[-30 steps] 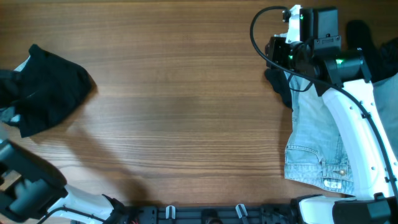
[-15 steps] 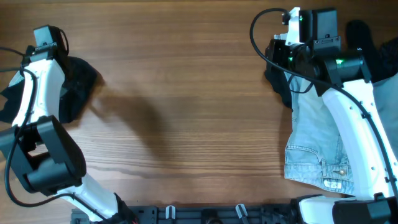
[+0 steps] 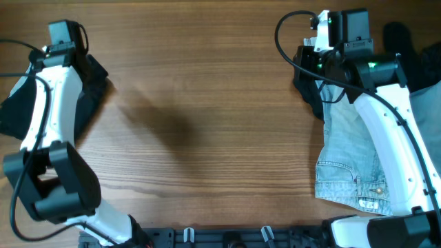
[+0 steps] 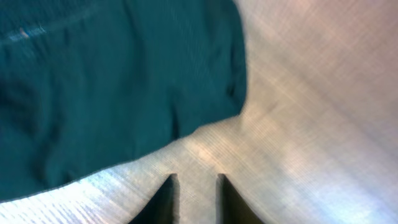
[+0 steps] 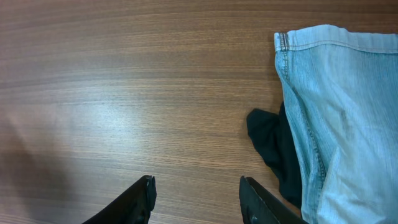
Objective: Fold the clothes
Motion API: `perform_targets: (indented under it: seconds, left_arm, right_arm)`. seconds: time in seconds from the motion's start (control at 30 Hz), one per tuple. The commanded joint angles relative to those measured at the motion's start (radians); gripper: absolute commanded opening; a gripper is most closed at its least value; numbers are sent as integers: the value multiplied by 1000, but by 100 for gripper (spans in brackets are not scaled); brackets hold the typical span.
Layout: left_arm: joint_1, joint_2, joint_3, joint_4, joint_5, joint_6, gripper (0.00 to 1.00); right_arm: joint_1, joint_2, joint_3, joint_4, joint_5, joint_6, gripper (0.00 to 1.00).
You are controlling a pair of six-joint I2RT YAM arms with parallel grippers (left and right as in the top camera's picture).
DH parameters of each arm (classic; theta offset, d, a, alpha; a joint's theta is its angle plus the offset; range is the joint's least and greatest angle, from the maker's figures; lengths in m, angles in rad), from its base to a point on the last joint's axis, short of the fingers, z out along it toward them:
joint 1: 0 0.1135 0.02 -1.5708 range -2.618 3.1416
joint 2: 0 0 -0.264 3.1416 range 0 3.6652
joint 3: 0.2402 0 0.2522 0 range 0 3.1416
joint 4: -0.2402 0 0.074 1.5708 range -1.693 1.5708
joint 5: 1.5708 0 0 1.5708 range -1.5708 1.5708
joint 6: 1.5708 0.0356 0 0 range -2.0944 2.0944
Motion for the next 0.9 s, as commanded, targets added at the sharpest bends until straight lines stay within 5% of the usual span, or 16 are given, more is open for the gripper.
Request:
perform_targets:
  seconds: [0.0, 0.13, 0.33, 0.43, 0.47, 0.57, 0.63, 0.77, 0.87]
  left_arm:
    - [2, 100, -3, -34, 27, -21, 4]
    - [2, 203, -3, 40, 23, -21, 4]
    - [5, 332, -3, 431, 5, -75, 4]
    - [0, 330, 45, 513, 24, 16, 6]
    - [-2, 330, 89, 493, 24, 41, 7]
    - [-13, 306, 232, 303, 135, 59, 44]
    - [-46, 275, 249, 233, 147, 64, 56]
    - [-180, 208, 249, -82, 144, 219, 89]
    - [-195, 166, 248, -348, 148, 215, 86]
  right_arm:
    - [-4, 14, 0, -4, 17, -8, 48]
    - [-4, 14, 0, -12, 17, -7, 48]
    - [-4, 14, 0, -59, 17, -3, 48]
    - [-4, 14, 0, -55, 17, 20, 49]
    - [-4, 14, 0, -47, 17, 20, 49]
    - [-8, 15, 0, -10, 8, 47, 62]
    - [-43, 17, 0, 2, -79, 43, 67]
    - [-190, 15, 1, -88, -123, -1, 96]
    - [-261, 13, 1, -245, -119, -89, 100]
